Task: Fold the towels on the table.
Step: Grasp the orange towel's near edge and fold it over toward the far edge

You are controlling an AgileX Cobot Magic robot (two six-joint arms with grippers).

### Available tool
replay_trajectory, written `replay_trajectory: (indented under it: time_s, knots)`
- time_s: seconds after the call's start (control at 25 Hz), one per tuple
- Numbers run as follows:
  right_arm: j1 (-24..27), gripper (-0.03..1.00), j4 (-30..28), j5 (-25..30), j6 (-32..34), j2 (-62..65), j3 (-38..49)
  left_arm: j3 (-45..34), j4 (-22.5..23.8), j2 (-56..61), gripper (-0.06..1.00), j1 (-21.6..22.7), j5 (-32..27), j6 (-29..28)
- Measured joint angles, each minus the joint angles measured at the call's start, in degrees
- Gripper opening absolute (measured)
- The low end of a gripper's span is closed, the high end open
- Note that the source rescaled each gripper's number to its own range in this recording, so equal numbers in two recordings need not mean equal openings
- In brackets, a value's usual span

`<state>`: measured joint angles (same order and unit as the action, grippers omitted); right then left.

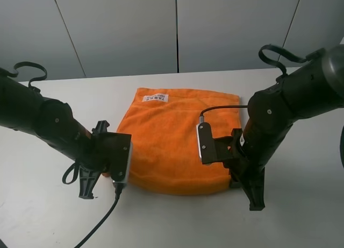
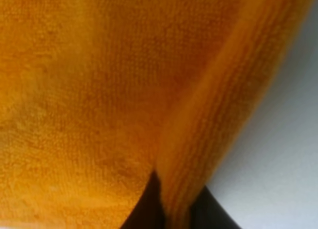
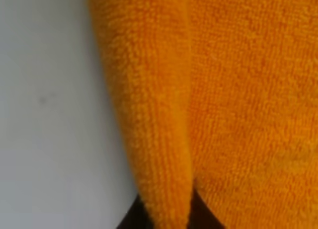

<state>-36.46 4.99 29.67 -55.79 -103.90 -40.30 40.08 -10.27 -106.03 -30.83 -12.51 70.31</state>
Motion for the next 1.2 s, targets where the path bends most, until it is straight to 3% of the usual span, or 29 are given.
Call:
replay_trajectory:
  time_s: [0.32,0.6,0.76,1.08,1.2]
  knots:
    - [0.0,0.00,-3.6,1.4,1.4,13.5,0.4,-1.1,0.0,13.2,0.00,0.0,-0.9,-0.8]
    - [0.0,0.00,-15.4,1.2,11.9,16.2,0.1,-1.1,0.0,16.3,0.00,0.0,-0.9,-2.6]
    - [0.0,0.00,-20.7,3.7,17.9,16.8,-3.0,-1.1,0.0,16.3,0.00,0.0,-0.4,-4.5]
    - [0.0,0.00,-31.1,6.5,23.0,17.1,-8.3,-0.6,0.1,17.7,0.00,1.5,7.1,-9.1]
    - [0.0,0.00,-34.3,7.7,24.0,17.1,-8.8,1.2,0.2,17.9,0.00,3.4,7.0,-11.9]
